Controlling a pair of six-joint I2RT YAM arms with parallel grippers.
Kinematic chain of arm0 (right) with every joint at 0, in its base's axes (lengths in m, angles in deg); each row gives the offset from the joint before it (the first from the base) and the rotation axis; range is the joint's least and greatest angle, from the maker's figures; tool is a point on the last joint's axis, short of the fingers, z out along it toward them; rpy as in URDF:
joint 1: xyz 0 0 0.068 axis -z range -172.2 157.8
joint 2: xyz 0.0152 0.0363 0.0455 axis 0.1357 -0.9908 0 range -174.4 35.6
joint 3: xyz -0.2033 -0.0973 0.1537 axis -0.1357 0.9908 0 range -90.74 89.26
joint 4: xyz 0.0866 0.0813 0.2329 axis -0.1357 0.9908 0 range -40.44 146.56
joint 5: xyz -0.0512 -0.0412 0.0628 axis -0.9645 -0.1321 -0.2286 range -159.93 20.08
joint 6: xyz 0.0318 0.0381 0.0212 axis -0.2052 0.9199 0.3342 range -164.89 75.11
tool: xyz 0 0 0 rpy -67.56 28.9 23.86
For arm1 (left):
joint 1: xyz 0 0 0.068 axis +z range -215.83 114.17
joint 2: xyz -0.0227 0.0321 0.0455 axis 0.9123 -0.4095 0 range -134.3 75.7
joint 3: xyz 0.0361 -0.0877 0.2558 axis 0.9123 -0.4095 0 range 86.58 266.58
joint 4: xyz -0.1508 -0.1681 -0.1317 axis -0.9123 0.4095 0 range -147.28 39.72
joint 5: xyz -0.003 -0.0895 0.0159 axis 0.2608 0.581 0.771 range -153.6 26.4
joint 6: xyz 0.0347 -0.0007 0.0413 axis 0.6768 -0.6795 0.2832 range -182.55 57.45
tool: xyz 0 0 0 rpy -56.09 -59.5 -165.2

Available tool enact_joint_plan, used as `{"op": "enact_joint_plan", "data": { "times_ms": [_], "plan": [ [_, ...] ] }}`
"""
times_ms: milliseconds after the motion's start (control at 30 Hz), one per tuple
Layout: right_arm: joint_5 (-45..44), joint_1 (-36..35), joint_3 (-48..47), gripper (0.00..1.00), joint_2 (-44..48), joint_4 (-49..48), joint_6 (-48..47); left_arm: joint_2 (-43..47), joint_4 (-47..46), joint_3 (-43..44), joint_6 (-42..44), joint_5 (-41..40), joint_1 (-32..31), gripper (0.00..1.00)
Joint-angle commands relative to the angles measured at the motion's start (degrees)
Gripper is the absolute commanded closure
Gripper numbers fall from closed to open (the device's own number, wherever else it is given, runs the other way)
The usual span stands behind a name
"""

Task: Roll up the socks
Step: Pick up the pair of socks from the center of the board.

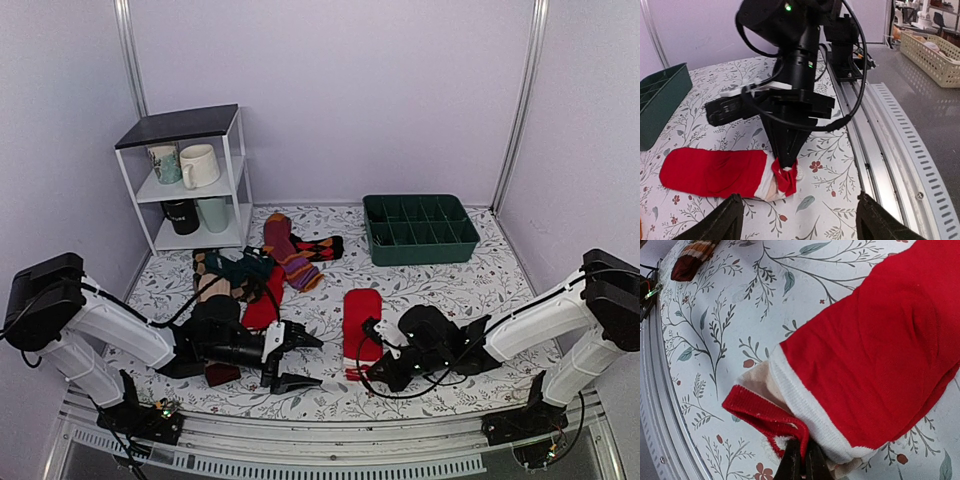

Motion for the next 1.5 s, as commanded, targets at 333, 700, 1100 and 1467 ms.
{"op": "enact_joint_plan", "data": {
  "times_ms": [333,700,1100,1467],
  "plan": [
    [3.7,0.1,-10.2,1.0,-3.5,26.4,11.6,-8.0,20.7,13.4,9.0,6.1,-1.7,0.28],
    [8.0,1.1,-9.6,1.0,-5.6,23.7,12.8,-12.8,7.3,10.4,10.6,-6.0,-7.4,0.3],
    [8.8,1.4,-8.6,1.0,-5.1,23.3,13.3,-19.0,7.8,14.9,14.3,-15.8,-10.4,0.33],
    [9.5,1.6,-7.6,1.0,-5.5,22.2,13.9,-21.3,7.4,16.3,14.7,-18.3,-10.5,0.47]
  ]
}}
